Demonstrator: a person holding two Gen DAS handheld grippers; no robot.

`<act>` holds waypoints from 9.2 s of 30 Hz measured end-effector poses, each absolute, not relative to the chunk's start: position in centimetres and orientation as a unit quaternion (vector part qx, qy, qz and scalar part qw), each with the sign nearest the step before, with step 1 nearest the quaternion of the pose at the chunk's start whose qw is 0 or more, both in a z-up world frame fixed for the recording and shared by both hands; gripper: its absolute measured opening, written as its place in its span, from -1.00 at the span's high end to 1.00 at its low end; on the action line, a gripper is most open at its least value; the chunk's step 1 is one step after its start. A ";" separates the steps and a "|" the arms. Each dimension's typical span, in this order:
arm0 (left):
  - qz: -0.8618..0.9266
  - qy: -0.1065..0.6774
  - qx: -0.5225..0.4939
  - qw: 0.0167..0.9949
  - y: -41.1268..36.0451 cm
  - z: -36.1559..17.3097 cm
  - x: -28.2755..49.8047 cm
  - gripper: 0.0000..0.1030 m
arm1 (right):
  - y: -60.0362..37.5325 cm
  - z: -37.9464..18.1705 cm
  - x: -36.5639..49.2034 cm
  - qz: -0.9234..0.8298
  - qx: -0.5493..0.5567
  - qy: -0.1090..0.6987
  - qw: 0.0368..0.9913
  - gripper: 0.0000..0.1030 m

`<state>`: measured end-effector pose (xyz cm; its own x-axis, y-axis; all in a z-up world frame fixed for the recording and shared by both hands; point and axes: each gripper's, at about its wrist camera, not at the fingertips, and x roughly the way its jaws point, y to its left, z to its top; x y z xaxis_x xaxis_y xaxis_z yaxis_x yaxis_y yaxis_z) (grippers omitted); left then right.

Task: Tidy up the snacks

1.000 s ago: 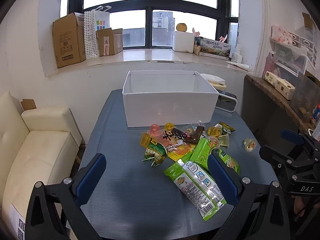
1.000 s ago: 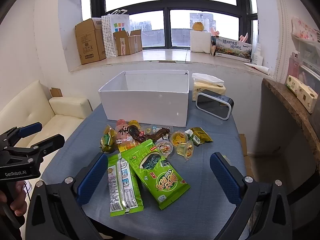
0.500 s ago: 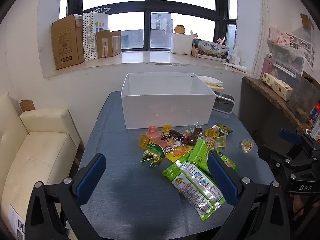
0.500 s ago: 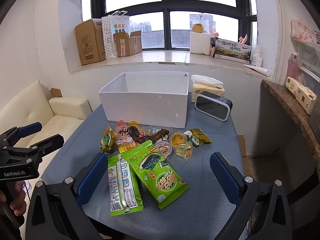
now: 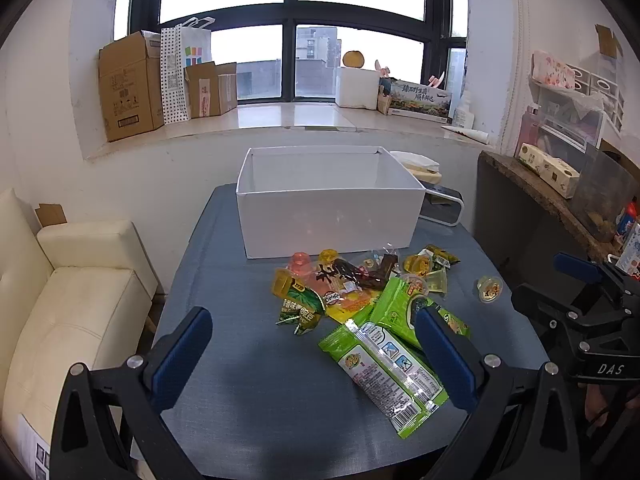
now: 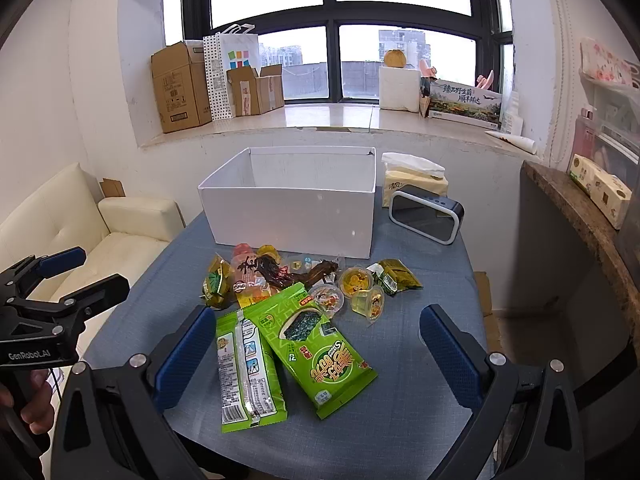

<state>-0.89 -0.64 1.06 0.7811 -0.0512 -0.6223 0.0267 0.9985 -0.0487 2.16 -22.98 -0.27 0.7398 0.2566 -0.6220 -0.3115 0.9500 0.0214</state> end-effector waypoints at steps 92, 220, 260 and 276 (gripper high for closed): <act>0.129 0.504 -0.077 0.850 -7.0 -12.9 6.4 -1.00 | -30.4 -7.1 4.2 0.214 -0.071 0.350 0.909 -0.42; -0.214 0.397 0.098 0.887 -15.0 -10.0 14.2 -0.90 | -35.6 -9.3 5.1 0.100 0.049 0.379 0.919 0.05; -0.111 0.297 -0.049 0.947 3.4 1.6 20.6 0.00 | -19.8 -0.3 22.1 0.240 0.006 0.304 0.922 0.05; -0.091 0.351 -0.075 0.929 5.8 -3.8 28.2 -1.00 | -17.0 -2.9 30.7 0.220 0.006 0.353 0.909 -0.82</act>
